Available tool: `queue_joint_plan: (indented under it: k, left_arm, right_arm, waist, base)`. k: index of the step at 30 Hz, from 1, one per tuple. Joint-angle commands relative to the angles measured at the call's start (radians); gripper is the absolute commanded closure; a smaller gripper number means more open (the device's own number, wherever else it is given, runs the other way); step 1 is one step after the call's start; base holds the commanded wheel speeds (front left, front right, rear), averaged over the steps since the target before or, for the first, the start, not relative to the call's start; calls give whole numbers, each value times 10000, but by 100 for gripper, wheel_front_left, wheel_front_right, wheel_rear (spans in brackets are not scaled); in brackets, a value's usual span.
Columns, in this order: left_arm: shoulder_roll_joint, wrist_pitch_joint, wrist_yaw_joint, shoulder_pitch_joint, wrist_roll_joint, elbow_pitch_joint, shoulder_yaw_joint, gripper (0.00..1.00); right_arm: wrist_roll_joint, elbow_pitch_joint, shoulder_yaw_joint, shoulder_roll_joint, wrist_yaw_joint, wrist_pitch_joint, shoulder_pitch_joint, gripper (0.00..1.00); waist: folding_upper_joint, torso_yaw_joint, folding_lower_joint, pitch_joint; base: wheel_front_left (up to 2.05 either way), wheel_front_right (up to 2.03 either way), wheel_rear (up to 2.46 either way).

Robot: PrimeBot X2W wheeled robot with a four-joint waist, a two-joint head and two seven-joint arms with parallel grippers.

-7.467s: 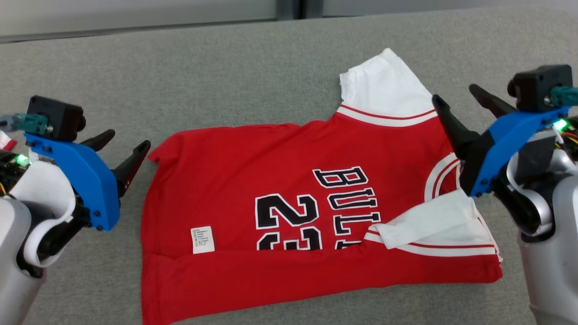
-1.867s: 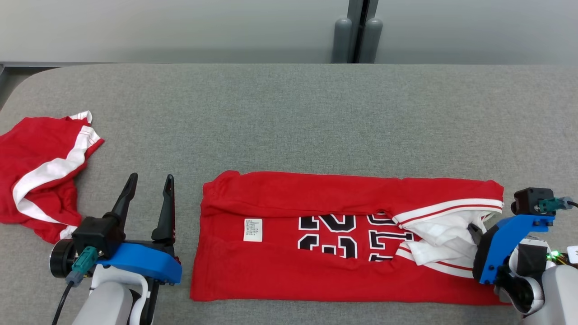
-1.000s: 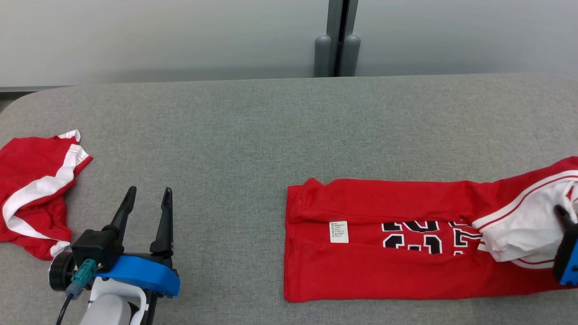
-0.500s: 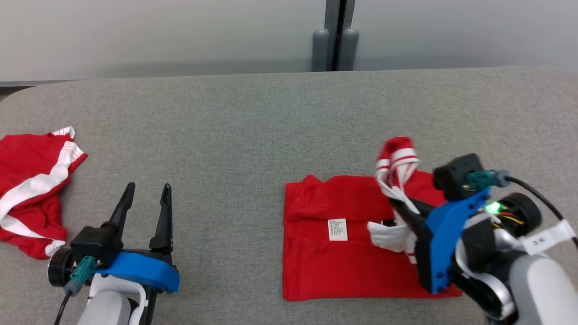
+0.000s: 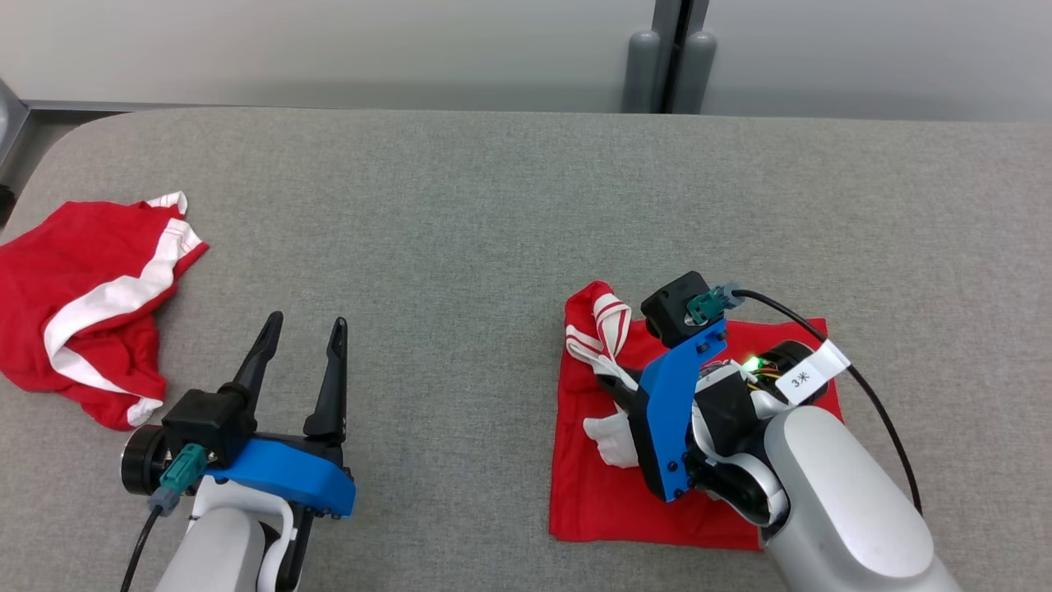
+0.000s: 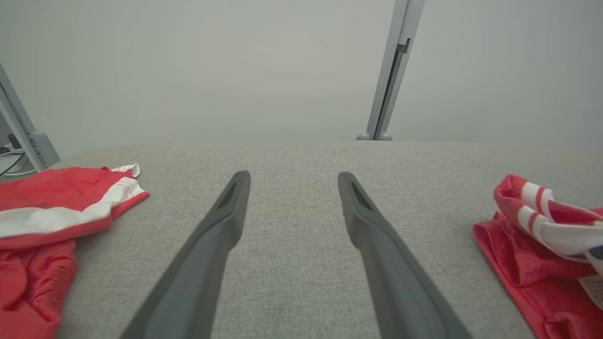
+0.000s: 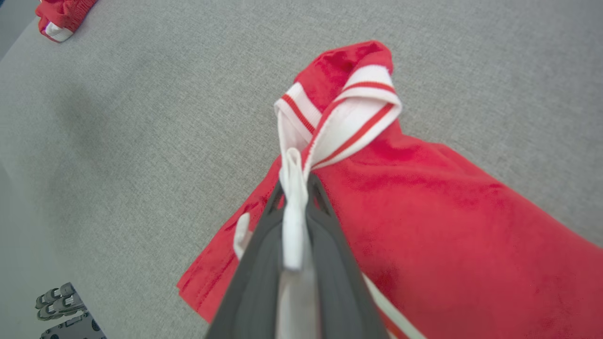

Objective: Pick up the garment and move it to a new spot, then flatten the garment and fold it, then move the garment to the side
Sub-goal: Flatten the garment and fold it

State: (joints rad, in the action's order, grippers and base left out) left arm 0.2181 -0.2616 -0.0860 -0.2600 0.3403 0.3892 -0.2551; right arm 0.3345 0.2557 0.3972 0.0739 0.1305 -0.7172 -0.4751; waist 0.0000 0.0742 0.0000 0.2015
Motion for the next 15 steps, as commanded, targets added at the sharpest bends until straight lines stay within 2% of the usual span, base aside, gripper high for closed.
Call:
queue_joint_plan:
  k: [1, 2, 7, 12, 15]
  left_arm:
    - [-26, -47, -14, -195, -76, 23, -3, 0]
    - [-44, -47, -18, -182, -73, 36, 3, 0]
    - [-115, -47, -65, -100, -104, 75, 87, 0]
    - [-61, -47, -63, 150, -125, 66, 281, 0]
    - [-45, -47, -55, 240, -144, 32, 368, 0]
  right_arm:
    - [-62, 219, -24, -42, 5, 149, -199, 38]
    - [-92, 413, -29, -78, 5, 259, -257, 0]
    - [76, 653, -133, -156, 5, 929, -486, 0]
    - [286, -119, -835, -150, 5, 1985, -485, 0]
    - [111, -804, -1490, 106, 4, 2437, -111, 0]
  waist:
    - [0, 97, 0, 64]
    - [0, 139, 0, 82]
    - [0, 202, 0, 70]
    - [0, 62, 0, -103]
    - [0, -60, 0, -238]
  base:
    - [0, 0, 0]
    - [0, 0, 0]
    - [0, 0, 0]
    - [0, 0, 0]
    - [0, 0, 0]
